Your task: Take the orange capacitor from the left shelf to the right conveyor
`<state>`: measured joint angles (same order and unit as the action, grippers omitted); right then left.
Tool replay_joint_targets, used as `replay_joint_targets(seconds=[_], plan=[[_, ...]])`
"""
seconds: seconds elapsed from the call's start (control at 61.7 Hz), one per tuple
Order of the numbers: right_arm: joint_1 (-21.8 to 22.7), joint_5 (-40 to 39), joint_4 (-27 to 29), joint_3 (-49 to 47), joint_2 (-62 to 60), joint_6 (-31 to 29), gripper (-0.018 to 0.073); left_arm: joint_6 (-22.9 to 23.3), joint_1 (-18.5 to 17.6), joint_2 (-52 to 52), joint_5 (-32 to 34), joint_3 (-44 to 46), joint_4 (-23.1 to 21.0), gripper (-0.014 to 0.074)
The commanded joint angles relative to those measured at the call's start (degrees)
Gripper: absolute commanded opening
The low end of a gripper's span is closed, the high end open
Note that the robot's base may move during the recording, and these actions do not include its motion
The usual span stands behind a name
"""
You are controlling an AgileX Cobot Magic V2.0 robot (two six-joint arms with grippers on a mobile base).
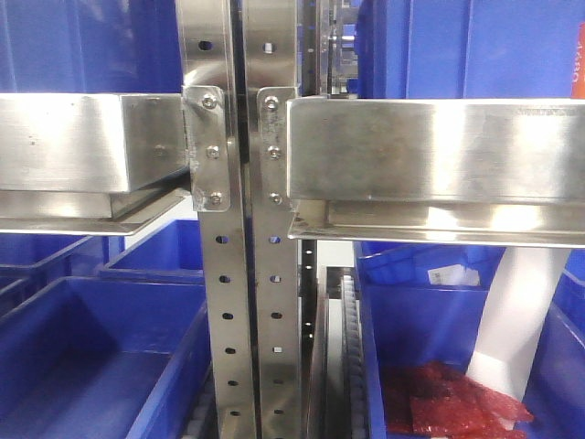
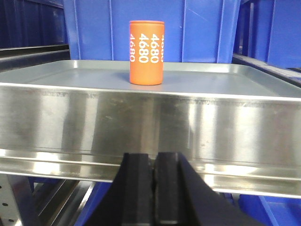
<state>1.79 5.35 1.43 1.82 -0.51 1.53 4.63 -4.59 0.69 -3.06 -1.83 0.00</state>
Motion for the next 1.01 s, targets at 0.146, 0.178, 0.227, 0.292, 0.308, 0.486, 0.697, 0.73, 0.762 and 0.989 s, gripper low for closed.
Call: replay_joint_targets(seconds=[0.146,0.178,0.227,0.292,0.308,0.486,0.697,0.73,0.762,0.989], plan=[[0.35,-5.01,0.00,0.10,-1.23,-0.31,0.0041,0.08,0.03,1.13,5.07,0.37,0.00,-0.0105],[0.35,-5.01,0.00,0.10,-1.23,-0.31,0.0041,0.08,0.03,1.13,5.07,0.37,0.00,-0.0105],[0.35,-5.01,0.00,0.10,-1.23,-0.31,0.0041,0.08,0.03,1.13,5.07,0.37,0.00,-0.0105],[0.35,-5.01,0.00,0.10,-1.23,-0.31,0.0041,0.08,0.03,1.13,5.07,0.37,0.00,-0.0105],[0.35,-5.01,0.00,0.10,-1.23,-0.31,0.0041,0.08,0.03,1.13,5.07,0.37,0.00,-0.0105],[0.35,-5.01,0.00,0.10,-1.23,-0.31,0.0041,0.08,0.03,1.13,5.07,0.37,0.00,-0.0105],[0.35,-5.01,0.00,0.10,-1.23,-0.31,0.0041,0.08,0.03,1.13,5.07,0.37,0.00,-0.0105],[0.35,-5.01,0.00,0.10,-1.23,-0.31,0.0041,0.08,0.03,1.13,5.07,0.37,0.00,-0.0105],[0.35,-5.01,0.00,0.10,-1.23,-0.31,0.0041,0.08,0.03,1.13,5.07,0.37,0.00,-0.0105],[0.35,-9.93,0.00,-0.23,-1.24,-0.31,0.0041,0.08,0.03,1.13,5.07,0.37,0.00,-0.0105]])
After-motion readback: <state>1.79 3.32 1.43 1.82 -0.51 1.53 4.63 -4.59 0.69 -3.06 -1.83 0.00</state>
